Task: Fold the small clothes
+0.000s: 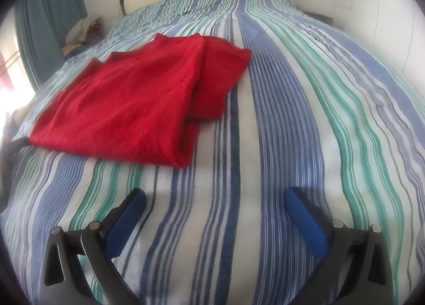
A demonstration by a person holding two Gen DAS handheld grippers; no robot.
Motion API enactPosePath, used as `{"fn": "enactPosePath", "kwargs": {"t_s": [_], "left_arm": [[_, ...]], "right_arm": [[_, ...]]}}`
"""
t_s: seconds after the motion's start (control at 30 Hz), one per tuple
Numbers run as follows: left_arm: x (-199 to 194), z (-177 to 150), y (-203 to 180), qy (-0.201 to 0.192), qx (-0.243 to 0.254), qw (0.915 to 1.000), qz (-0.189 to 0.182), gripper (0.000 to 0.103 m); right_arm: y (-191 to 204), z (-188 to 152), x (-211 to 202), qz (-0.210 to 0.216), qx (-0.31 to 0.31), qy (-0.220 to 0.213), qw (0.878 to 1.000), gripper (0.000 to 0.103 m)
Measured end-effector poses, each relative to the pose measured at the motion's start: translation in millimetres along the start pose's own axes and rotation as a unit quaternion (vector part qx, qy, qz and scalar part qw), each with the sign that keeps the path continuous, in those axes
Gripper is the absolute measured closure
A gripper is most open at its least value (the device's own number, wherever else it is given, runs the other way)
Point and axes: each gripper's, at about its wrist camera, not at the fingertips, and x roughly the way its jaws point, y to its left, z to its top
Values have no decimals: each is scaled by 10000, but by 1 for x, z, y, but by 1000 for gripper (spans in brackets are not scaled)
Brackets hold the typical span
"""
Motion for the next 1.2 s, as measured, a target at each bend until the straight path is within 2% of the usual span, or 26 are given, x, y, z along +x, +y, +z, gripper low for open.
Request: {"fn": "enactPosePath", "kwargs": {"t_s": [0.47,0.73,0.83,0.9,0.97,1.07,1.2], "left_arm": [[0,-1,-1,-19,8,10000,35,0],[-1,0,-3,-30,-6,10000,73,0],[-1,1,-3,93,-72,9999,73,0],[-5,7,-3,496,-110,9987,29,1],[-22,9,-5,625,-228,9977,-137,2],[-70,-1,-17,251,-240,9968,-715,2],[-129,-28,-47,-183,-170,9928,-1174,1]], "right_arm": [[1,-2,-2,31,10,-38,10000,0],[-4,-4,-8,228,108,-148,9996,0],[-11,-3,-14,510,251,-176,9982,0],[-20,2,-27,879,482,-229,9947,1],[-34,12,-41,1331,800,-407,9870,1],[-51,39,-48,1883,1106,-550,9743,1],[-58,83,-10,2314,1495,-97,9613,1]]}}
